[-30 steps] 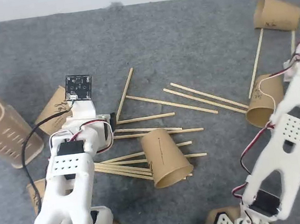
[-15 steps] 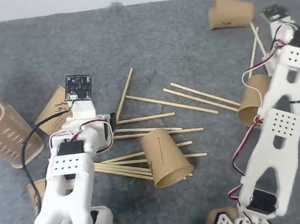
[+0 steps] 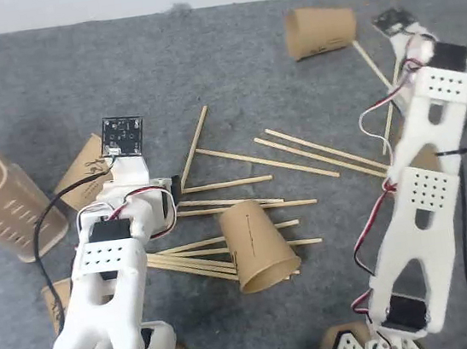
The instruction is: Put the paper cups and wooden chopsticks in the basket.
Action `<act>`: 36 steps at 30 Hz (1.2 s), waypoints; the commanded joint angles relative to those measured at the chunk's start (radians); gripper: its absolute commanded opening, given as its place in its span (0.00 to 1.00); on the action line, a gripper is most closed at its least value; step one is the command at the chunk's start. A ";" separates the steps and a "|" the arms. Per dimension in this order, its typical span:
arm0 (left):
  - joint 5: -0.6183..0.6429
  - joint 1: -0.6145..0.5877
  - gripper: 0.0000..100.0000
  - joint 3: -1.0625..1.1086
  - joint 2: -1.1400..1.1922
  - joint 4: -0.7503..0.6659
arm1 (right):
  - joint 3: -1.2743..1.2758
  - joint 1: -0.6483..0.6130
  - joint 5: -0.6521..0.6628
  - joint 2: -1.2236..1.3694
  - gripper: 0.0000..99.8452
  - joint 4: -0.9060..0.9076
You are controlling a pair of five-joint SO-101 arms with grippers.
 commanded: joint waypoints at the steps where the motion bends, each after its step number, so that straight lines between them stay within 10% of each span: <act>1: -0.017 0.008 0.21 -0.022 0.003 -0.023 | -0.023 -0.048 0.000 -0.154 0.01 0.042; 14: -0.017 0.008 0.21 -0.024 0.002 -0.023 | 0.021 -0.171 -0.074 -0.223 0.01 0.048; 36: -0.017 0.008 0.21 -0.024 0.000 -0.023 | 0.905 -0.335 -0.110 -0.837 0.01 0.008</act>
